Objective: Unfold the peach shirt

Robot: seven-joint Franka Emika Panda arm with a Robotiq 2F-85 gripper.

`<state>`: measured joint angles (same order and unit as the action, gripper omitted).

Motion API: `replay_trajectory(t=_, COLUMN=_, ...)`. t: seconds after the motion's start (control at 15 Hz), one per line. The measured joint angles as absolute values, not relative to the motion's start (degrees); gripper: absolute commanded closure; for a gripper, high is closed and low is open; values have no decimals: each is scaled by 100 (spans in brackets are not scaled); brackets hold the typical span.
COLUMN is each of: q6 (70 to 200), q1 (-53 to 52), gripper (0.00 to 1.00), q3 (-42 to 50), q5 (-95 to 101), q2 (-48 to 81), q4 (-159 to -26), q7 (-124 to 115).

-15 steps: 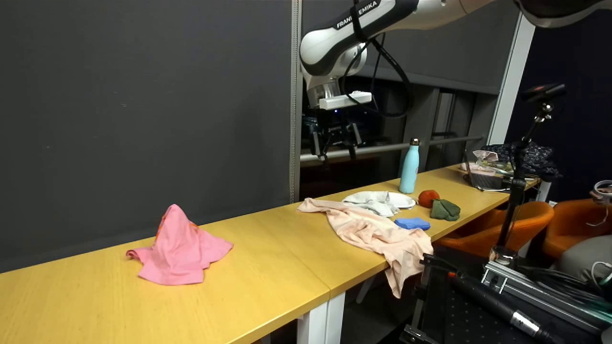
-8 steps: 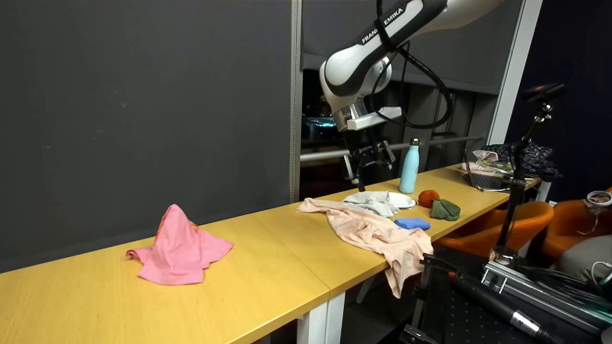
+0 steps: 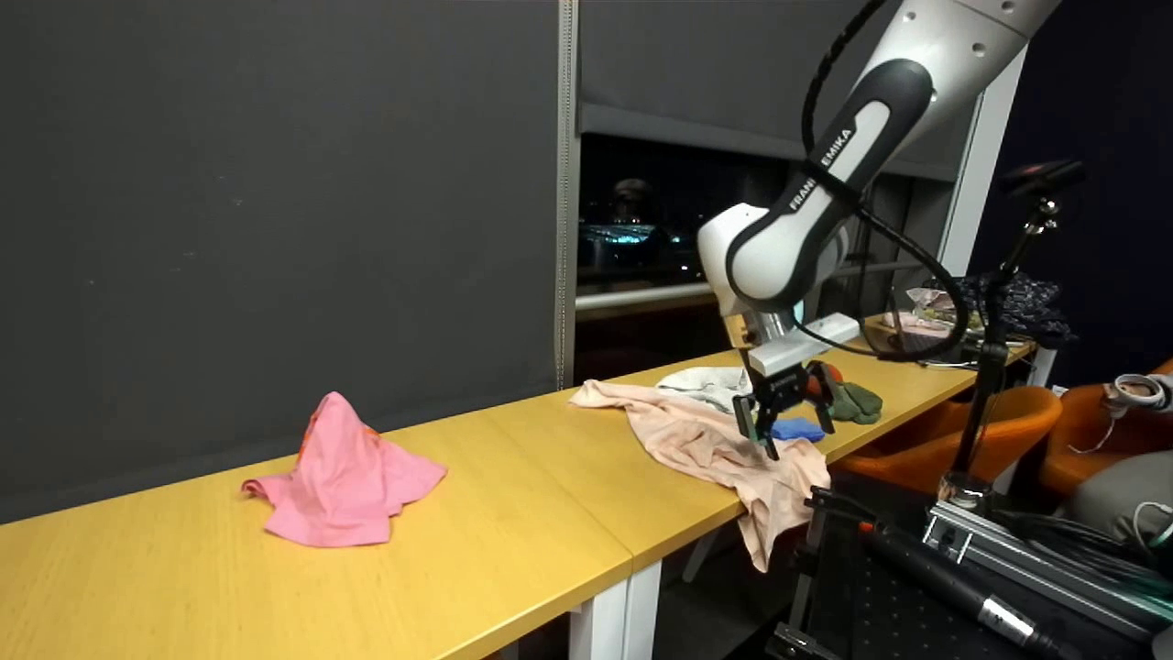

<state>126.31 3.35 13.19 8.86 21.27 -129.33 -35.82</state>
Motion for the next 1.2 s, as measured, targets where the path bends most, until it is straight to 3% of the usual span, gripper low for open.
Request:
replay_trajectory(t=0.4, q6=14420, q1=303, gripper=0, q3=1979, q5=1696, q2=2110, q4=-14105, q7=-4543)
replay_trajectory(t=1.2, q6=14782, q1=226, gripper=0, q3=2181, q5=1796, q2=2302, q4=-13393, q7=-5368)
